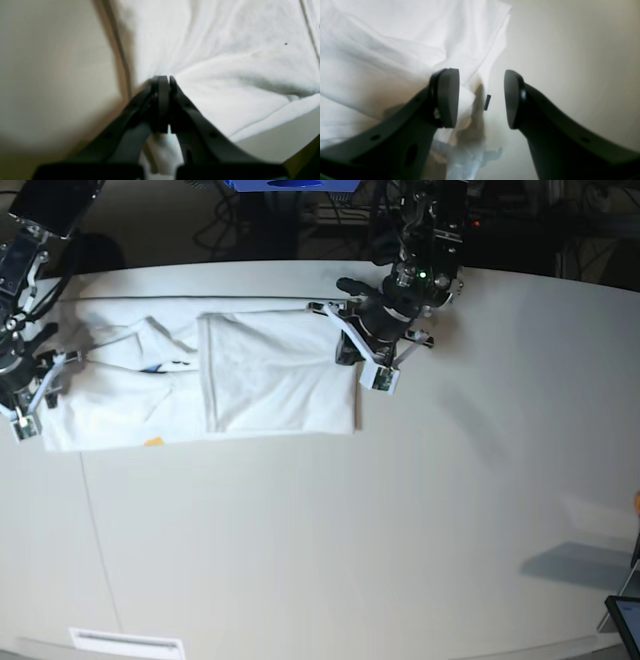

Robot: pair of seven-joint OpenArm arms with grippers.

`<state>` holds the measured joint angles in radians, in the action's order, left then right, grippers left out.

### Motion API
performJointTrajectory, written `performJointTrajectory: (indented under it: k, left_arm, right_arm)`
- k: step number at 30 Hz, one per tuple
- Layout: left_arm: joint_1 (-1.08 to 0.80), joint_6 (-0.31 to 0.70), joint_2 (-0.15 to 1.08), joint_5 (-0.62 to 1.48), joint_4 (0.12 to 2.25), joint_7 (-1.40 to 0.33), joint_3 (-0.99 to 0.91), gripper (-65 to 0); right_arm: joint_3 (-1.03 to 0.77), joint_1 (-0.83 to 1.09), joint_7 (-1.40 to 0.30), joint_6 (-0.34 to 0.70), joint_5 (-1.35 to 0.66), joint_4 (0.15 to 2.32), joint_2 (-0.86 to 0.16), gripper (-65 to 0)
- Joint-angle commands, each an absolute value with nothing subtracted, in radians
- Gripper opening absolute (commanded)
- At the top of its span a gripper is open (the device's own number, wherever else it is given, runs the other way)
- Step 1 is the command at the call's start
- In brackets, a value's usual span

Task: Fold the T-shirt properly

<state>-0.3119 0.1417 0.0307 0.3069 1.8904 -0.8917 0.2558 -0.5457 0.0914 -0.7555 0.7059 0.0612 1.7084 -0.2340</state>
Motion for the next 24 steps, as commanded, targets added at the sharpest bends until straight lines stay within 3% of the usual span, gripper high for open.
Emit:
performJointTrajectory:
  k: [1,3,7,9,16,24]
  left_arm:
    - [-0.305,0.147,0.03,0.309,1.925,-0.871,0.252,-65.0]
    - [-0.303,0.147,0.033,0.306,1.951,-0.871,0.246,-65.0]
    - [-0.302,0.147,0.036,0.309,1.998,-0.872,0.165,-65.0]
    - [-0.303,0.147,0.036,0.305,2.003,-0.872,0.114,-65.0]
    - [-0.348,0.147,0.082,0.303,1.995,-0.872,-0.056,-65.0]
    - [-0.374,0.196,0.147,0.312,1.963,-0.872,-0.119,-65.0]
  right_arm:
    - [-0.552,0.077,-0.75,0.698,0.054,1.741,-0.255,-36.4]
    - [-0.578,0.061,-0.808,0.698,0.048,1.771,-0.257,-35.1]
    - [-0.788,-0.002,-1.041,0.698,-0.11,1.805,-0.266,-19.9]
    - [-0.874,-0.01,-1.142,0.698,-0.219,1.804,-0.311,-15.8]
    - [-0.938,0.002,-1.331,0.698,-0.582,1.67,-0.397,-15.5]
    - [-0.932,0.002,-1.334,0.698,-0.849,1.371,-0.43,-15.4]
